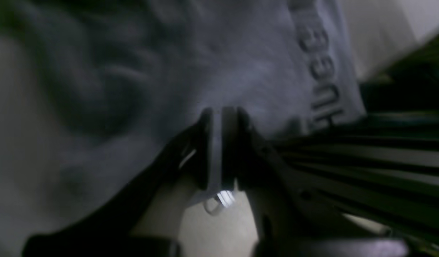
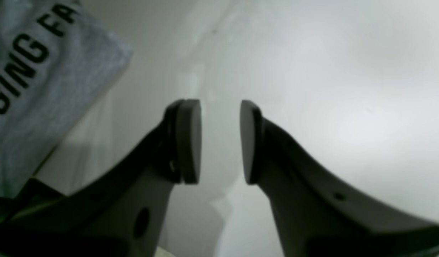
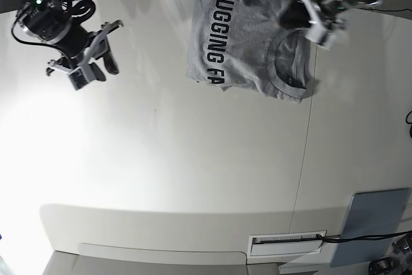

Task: Fold the T-shirt properly
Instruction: 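Grasp the folded shirt's edge with the left gripper and drag it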

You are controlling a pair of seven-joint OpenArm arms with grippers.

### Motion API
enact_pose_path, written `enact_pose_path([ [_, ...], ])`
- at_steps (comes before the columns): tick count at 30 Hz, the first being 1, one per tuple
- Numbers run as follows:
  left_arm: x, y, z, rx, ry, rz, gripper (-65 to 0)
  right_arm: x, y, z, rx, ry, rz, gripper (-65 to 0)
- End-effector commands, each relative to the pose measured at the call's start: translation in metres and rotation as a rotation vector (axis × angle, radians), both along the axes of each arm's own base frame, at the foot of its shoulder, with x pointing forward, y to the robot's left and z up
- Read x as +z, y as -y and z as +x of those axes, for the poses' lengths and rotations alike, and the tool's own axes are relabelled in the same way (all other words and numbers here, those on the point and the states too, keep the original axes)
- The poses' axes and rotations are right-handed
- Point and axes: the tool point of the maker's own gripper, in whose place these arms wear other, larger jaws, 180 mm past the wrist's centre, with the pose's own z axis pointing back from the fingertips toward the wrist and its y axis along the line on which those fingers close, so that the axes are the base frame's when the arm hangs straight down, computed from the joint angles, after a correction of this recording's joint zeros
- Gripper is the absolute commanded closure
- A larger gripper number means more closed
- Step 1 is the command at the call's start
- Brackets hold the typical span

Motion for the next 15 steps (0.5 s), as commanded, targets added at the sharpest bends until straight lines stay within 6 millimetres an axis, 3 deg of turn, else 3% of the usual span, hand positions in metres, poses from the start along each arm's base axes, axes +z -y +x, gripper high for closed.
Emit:
enact_pose_path([
  [1, -0.008, 0.0, -0.001, -0.017, -0.014, 0.021, -4.3, 0.01, -0.001, 0.005, 0.008, 0.042, 0.001, -18.7],
  [5, -0.054, -0.012, 0.001, -0.028, -0.112, 0.138, -4.3, 0.008, 0.007, 0.005, -0.007, 0.043, -0.042, -18.7],
  [7, -0.067, -0.021, 0.014, -0.027, -0.105, 0.171, -4.3, 0.009, 0.008, 0.006, -0.018, 0.046, -0.04, -18.7],
  [11, -0.073, -0.022, 0.053, -0.031, -0.047, 0.162, -4.3, 0.012, 0.007, 0.009, -0.028, 0.065, -0.024, -18.7],
  [15, -0.068, 0.009, 0.08, -0.145, 0.008, 0.128, -4.3, 0.019, 0.006, 0.018, -0.045, 0.119, 0.013, -18.7],
])
